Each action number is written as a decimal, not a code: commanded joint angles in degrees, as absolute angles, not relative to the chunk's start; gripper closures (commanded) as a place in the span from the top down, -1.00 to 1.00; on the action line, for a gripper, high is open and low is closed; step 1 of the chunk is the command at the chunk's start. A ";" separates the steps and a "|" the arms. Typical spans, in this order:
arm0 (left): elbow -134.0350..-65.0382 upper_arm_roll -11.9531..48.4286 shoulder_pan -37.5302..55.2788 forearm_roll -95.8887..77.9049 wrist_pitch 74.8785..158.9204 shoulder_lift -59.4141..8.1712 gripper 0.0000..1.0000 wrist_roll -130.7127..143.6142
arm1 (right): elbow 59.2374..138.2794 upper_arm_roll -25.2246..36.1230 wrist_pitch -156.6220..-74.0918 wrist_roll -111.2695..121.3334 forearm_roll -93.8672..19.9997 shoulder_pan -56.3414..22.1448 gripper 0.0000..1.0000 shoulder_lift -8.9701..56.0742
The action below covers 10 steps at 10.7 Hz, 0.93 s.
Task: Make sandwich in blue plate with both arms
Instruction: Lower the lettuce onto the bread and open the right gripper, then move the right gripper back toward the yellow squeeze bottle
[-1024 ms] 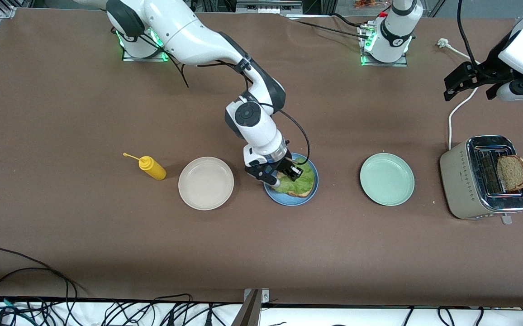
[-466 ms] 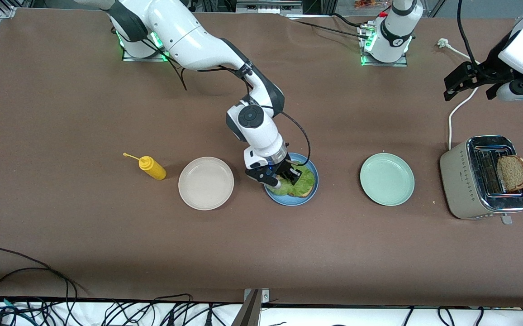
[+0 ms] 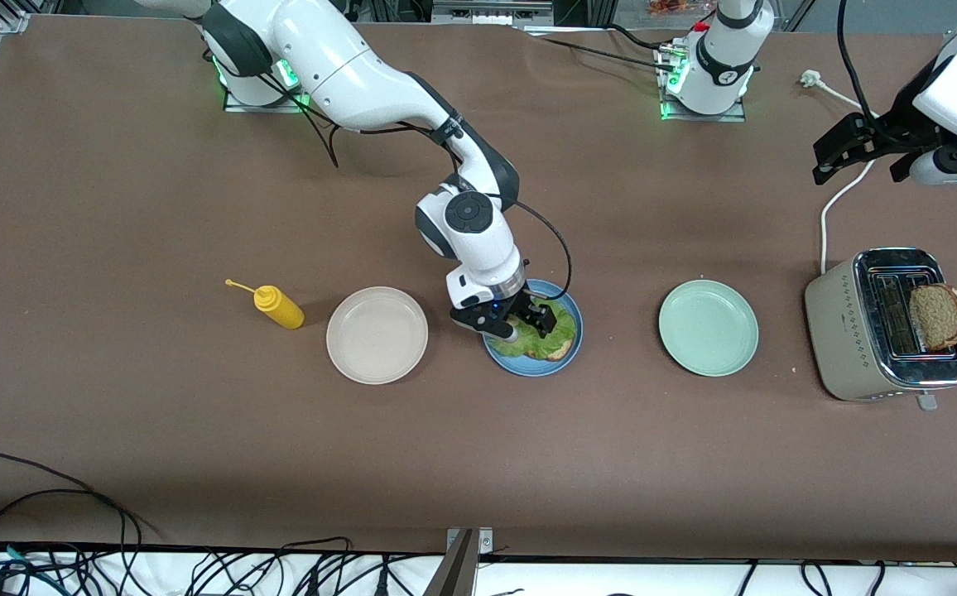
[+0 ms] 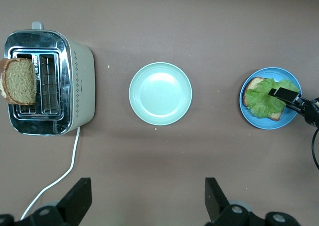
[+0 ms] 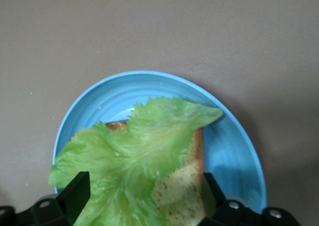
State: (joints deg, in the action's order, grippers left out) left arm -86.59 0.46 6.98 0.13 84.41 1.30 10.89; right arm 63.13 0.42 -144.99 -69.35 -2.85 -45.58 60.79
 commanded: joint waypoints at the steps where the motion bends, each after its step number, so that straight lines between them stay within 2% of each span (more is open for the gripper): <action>1: -86.57 0.53 7.65 1.41 84.20 1.67 1.00 11.43 | 72.13 0.70 -141.25 -65.58 -1.67 -45.79 1.00 52.15; 6: -86.57 0.44 7.12 1.32 84.20 1.67 1.00 11.25 | 85.05 0.35 -131.50 -42.59 -2.55 -39.57 1.00 37.91; 10: -86.57 0.44 7.12 1.32 83.76 1.76 1.00 11.16 | 96.13 -1.92 -123.42 -23.51 -2.64 -30.79 1.00 24.55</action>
